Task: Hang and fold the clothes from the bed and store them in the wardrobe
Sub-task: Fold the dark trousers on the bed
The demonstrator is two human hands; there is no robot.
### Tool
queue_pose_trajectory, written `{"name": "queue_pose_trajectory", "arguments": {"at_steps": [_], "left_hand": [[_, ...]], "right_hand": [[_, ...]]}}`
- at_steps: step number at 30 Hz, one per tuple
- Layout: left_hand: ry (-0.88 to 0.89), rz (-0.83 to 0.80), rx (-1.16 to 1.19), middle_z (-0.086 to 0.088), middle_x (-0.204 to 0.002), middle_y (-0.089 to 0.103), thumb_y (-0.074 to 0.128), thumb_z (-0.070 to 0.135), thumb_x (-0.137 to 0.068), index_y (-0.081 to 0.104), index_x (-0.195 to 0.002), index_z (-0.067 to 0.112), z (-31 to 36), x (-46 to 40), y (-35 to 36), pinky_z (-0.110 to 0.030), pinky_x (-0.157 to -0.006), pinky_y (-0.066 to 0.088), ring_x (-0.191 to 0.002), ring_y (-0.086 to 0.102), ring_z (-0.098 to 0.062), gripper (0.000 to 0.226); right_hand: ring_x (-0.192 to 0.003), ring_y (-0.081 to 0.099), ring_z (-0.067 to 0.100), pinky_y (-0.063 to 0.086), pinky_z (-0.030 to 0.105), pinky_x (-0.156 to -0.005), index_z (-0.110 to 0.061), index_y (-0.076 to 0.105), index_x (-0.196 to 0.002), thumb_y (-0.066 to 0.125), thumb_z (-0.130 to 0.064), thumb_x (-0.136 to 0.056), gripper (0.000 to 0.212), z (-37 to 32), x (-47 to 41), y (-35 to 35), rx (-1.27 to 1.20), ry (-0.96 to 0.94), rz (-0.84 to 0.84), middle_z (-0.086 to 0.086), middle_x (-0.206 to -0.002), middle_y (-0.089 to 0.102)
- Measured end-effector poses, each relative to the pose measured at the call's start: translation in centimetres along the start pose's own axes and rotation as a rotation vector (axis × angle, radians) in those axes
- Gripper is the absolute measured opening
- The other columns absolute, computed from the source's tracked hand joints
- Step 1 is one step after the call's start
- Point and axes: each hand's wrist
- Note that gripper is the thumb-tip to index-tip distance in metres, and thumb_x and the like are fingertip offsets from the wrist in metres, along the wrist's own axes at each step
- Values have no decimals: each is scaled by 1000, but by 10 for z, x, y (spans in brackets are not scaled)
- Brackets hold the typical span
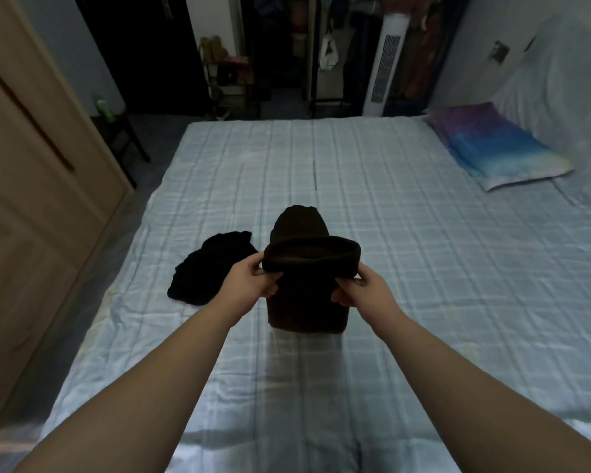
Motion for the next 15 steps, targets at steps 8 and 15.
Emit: {"name": "queue_pose_trajectory", "arguments": {"at_steps": [8,15], "left_hand": [[-12,110,-140,-6,-96,76,73,48,-84,75,-101,27,28,-123,1,-51,-86,58,-89,73,-27,27],[-117,134,40,1,-98,73,65,34,-95,64,-105,24,26,-230,15,-22,-68,57,-86,73,-9,14]], "right_hand": [[-72,57,8,43,21,-66,-27,72,-105,64,-45,-94,22,-25,-134,-25,369,-102,-11,-9,-80,57],[-101,67,10,56,34,-92,-26,65,-118,59,-41,-99,25,-19,-247,-15,108,14,-17,-8,-110,70]]}}
Point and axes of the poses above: each hand's wrist, its own x-axis away from the middle knuckle, its own y-axis out of the palm, z = x × y
